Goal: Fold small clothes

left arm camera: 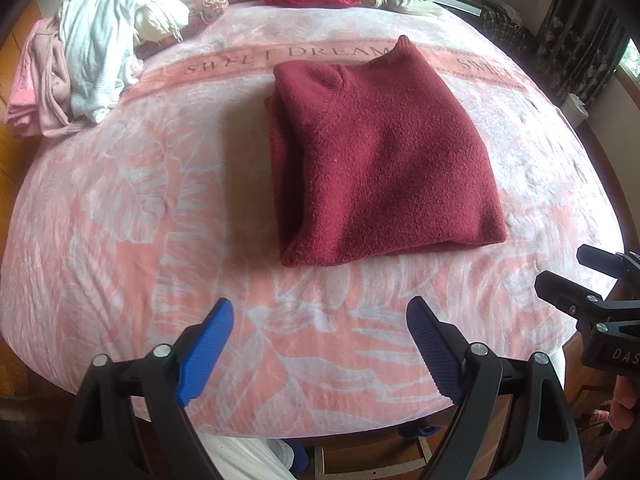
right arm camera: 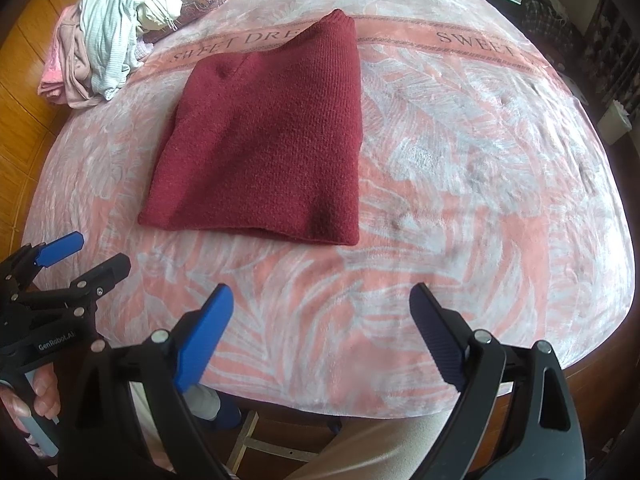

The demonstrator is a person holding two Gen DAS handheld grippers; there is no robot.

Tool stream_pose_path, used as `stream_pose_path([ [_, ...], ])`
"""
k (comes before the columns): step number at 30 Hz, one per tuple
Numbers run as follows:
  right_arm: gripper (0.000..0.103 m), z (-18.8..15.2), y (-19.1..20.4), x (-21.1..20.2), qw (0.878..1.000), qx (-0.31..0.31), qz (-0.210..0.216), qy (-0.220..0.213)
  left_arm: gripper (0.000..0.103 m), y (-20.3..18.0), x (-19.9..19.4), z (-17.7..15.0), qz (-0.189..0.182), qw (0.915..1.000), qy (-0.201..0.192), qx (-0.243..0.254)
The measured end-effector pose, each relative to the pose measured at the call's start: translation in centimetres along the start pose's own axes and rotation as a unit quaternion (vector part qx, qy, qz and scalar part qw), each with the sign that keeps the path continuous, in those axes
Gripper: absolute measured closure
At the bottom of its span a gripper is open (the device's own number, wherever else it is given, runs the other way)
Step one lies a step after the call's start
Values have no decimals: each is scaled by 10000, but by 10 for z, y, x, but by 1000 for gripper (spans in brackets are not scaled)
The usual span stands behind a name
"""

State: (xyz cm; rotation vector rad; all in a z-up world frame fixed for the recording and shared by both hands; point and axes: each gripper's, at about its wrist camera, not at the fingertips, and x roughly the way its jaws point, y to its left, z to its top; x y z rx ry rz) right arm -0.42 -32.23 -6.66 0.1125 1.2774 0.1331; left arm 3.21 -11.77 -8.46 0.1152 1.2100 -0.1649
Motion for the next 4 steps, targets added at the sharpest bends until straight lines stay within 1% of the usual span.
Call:
stream_pose_path([
  [4, 14, -1, 0, 1, 10000, 26, 2, 7, 14, -1, 0, 0, 10, 10000, -3, 1],
])
